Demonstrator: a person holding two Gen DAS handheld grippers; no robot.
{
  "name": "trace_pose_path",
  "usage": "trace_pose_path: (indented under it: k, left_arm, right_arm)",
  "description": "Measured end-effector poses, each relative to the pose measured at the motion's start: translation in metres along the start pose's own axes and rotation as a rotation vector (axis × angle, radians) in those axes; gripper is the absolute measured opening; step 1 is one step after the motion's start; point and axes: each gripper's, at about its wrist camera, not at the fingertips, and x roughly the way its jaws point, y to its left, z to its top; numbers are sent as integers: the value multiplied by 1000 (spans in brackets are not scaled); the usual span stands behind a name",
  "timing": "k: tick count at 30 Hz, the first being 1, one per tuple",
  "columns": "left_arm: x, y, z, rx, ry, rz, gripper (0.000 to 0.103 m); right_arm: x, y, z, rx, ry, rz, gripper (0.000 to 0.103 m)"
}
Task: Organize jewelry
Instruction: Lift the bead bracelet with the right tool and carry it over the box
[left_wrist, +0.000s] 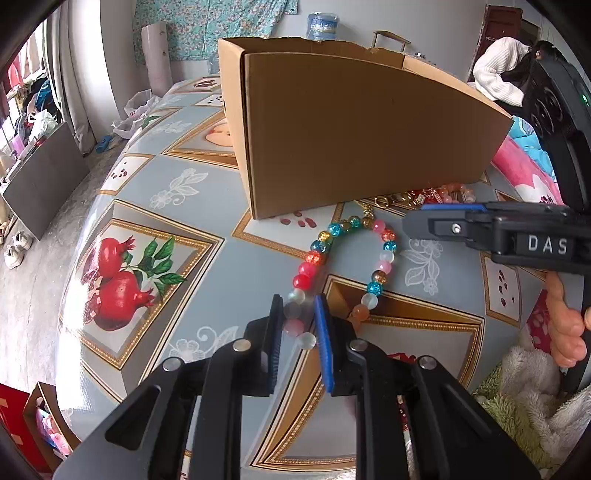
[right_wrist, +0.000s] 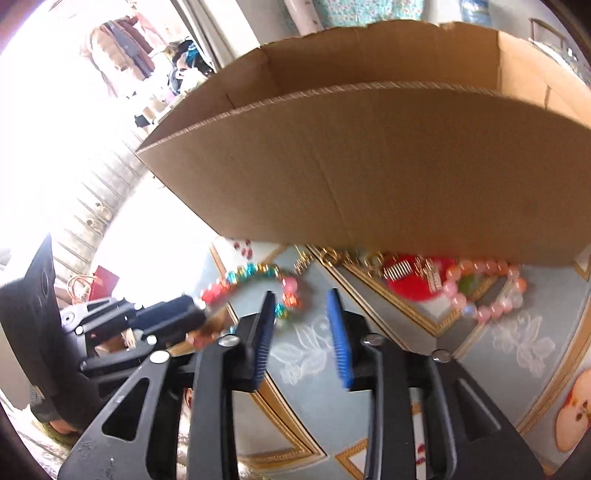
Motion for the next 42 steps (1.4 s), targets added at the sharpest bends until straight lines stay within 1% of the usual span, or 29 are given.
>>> trace_pose_path:
  k: [4, 5, 7, 8, 10, 13, 14, 17, 20, 23, 25, 27, 28, 32, 36, 40, 41, 42]
  left_arm:
    - [-1, 0, -2, -3, -3, 7, 17]
    - [0, -1, -1, -2, -4, 9, 17]
    - [-1, 0, -1, -2, -6, 11, 17]
    - [-1, -1, -1, -3, -6, 10, 17]
    - [-2, 1, 0, -9, -13, 7, 17]
    - [-9, 4, 1, -18, -48, -18, 17]
    - [-10, 3, 2, -11, -56, -15, 17]
    - [-7, 4, 4, 7, -37, 16, 17]
    - [0, 5, 3, 7, -5, 13, 17]
    - [2, 2, 4, 28, -2, 8, 18]
    - [3, -1, 5, 41, -1, 18, 19]
    - [6, -5, 6, 55, -4, 44, 19]
    - [7, -8, 9, 62, -6, 57, 19]
    - [12, -15, 12, 95, -16, 84, 18]
    - [15, -19, 14, 98, -24, 72, 18]
    - [17, -20, 17, 83, -45, 56, 18]
    - [17, -20, 16, 86, -50, 57, 17]
    - [17, -21, 16, 90, -55, 59, 13]
  right_arm:
    - [24, 17, 16, -47, 12, -9, 32]
    - [29, 23, 21, -61, 19, -11, 29]
    - [40, 32, 24, -90, 42, -27, 8]
    - [44, 42, 20, -105, 46, -37, 8]
    - [45, 48, 16, -128, 46, -50, 8]
    - [43, 48, 16, -92, 66, -19, 8]
    - [45, 45, 19, -82, 71, -15, 8]
    - [47, 45, 17, -68, 79, -20, 8]
    - [45, 46, 13, -69, 81, -27, 8]
    - [43, 48, 14, -78, 77, -33, 8]
    - [44, 49, 15, -86, 72, -29, 8]
    - [33, 43, 13, -93, 69, -26, 8]
    - [19, 30, 6, -96, 67, -25, 8]
    - [8, 21, -2, -115, 61, -35, 8]
    - [8, 23, -3, -136, 50, -47, 8]
    - [7, 22, -4, -153, 25, -40, 8]
    - [7, 22, -5, -156, 18, -39, 8]
    - [7, 21, -5, -155, 15, -38, 8]
